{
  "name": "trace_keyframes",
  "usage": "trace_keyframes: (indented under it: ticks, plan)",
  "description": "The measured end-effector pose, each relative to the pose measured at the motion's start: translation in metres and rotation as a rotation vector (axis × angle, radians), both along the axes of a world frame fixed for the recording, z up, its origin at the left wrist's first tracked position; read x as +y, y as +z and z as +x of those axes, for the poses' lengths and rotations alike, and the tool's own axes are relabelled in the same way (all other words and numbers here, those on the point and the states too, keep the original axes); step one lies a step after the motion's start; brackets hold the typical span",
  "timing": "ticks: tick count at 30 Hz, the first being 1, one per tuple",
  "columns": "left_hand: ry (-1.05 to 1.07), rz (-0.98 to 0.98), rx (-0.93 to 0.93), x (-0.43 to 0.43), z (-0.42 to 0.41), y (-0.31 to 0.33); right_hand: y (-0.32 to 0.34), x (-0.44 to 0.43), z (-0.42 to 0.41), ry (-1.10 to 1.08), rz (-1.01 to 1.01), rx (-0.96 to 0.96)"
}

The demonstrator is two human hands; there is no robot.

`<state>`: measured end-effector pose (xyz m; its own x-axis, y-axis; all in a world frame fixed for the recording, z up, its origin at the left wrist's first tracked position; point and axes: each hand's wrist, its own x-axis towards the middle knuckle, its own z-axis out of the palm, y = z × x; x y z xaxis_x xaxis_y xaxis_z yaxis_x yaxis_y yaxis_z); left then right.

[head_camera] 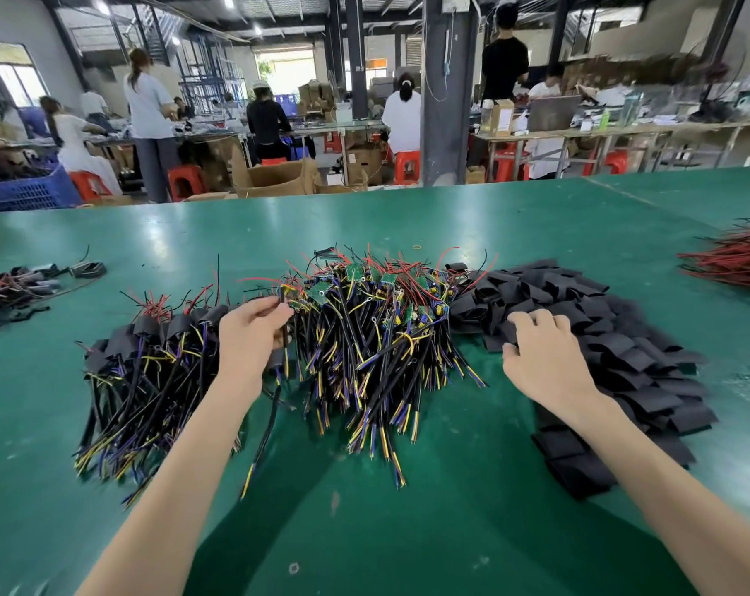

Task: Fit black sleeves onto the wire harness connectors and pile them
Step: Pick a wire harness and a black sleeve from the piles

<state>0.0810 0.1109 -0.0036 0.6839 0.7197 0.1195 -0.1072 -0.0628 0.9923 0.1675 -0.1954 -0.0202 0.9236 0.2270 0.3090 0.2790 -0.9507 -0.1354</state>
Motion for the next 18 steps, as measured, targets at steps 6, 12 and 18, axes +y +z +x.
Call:
trace_keyframes:
  ticks: [6,12,18]
  plan:
    - [-0.298,-0.302,-0.334,-0.012,-0.019,0.029,0.002,0.001,-0.001,0.003,0.033,0.01]
    - [-0.489,0.117,-0.173,-0.017,-0.04,0.041,0.002,-0.001,-0.001,-0.006,0.042,0.018]
    - [-0.709,0.571,0.484,-0.018,-0.047,0.028,0.001,-0.001,-0.001,-0.022,0.02,0.033]
